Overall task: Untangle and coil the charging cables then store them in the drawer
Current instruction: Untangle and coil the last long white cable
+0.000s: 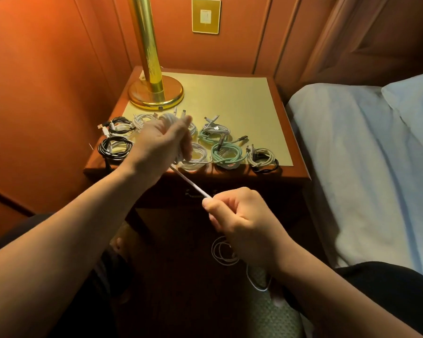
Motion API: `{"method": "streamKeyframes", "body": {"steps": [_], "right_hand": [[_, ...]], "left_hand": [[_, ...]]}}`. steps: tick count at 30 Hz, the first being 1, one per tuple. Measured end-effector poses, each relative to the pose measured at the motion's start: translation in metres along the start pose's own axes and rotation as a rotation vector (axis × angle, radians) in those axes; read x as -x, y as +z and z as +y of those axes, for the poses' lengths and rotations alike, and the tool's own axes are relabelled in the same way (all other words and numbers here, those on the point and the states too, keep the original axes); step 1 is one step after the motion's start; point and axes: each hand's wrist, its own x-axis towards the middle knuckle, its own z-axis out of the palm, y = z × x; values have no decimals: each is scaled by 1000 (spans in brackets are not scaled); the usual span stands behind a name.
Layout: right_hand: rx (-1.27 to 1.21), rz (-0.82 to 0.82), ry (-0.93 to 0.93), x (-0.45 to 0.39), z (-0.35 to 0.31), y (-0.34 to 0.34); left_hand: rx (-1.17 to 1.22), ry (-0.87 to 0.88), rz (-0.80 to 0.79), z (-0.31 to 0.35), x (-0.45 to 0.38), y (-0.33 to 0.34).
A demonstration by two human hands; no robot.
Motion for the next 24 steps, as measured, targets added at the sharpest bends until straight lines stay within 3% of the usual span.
{"method": "streamKeyframes", "body": {"steps": [3, 5, 9, 12, 19, 24], "right_hand": [[-84, 119, -144, 1, -3, -7], [-40, 200, -223, 1, -3, -14], [73, 346, -222, -4, 10, -27], [71, 394, -179, -12, 25, -30], [-251, 376, 94, -43, 62, 2], [-350, 172, 357, -43, 62, 7]], "left_hand": [[-366, 87, -178, 1, 10, 14], [-404, 66, -319, 0, 18, 25], [-193, -99, -610, 3, 28, 41], [58, -203, -704, 1, 30, 49], [839, -514, -623, -3, 25, 60], [1096, -617, -223, 0, 23, 61]]}}
